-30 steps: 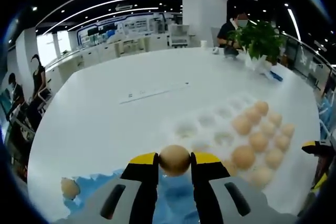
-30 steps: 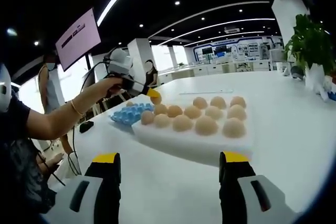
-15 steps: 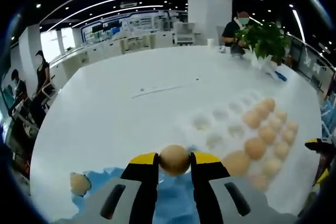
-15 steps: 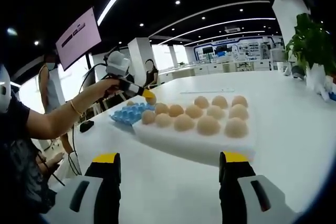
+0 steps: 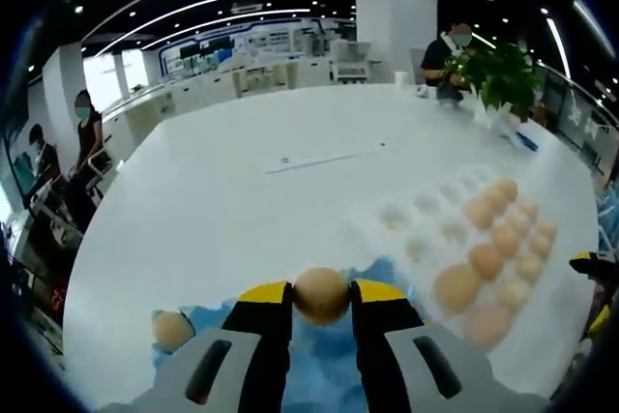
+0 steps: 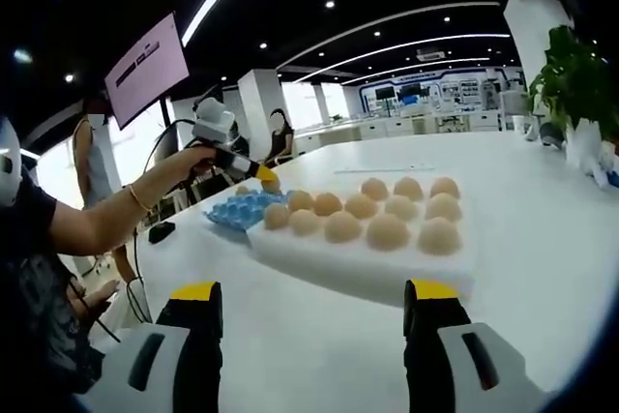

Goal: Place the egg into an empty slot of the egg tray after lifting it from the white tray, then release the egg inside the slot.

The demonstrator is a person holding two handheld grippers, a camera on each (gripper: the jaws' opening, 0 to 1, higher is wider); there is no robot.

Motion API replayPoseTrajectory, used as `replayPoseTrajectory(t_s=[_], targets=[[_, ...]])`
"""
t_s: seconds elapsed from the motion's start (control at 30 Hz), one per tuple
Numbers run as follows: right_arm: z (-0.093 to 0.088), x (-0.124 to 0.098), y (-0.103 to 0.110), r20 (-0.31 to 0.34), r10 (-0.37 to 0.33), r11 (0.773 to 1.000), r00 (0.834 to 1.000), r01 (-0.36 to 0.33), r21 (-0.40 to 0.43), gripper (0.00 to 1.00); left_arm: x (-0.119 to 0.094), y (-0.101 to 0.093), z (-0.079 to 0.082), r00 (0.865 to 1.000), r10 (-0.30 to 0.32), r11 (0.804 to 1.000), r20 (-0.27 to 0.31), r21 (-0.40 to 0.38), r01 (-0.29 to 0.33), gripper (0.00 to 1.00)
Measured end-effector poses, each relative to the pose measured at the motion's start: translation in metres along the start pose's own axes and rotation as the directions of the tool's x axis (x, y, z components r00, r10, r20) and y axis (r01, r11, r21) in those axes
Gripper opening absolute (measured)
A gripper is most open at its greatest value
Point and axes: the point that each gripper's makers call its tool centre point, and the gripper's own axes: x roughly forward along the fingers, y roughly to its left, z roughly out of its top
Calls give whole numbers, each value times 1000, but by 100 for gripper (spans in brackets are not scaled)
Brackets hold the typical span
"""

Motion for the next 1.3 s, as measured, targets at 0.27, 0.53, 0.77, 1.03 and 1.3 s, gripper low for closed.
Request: replayPoseTrajectory(t_s=[0.27,0.53,0.77,1.03,1.3], targets=[[1,-3,0,-4,-6,1000,1000,6,-20,80,-10,9,-5,1000,17,1000,2,-6,-17,23],[0,-4,-1,-9,-5,1000,1000,5,-16,80,-21,23,-2,999,36,999,12,-24,-36,23],[2,-5,-1,-1,-9,1000,1000,9,-16,80,-29,43,-12,997,78,996,0,-50,-77,23],[2,-5,0,1,-11,1000,1000,11,-9,80,-30,60,-21,995,96,992,-1,-81,-96,23],[-1,-5,1,-7,-16,1000,1000,16,-8,80,-29,67,-29,991,131,987,9,-92,-130,23]])
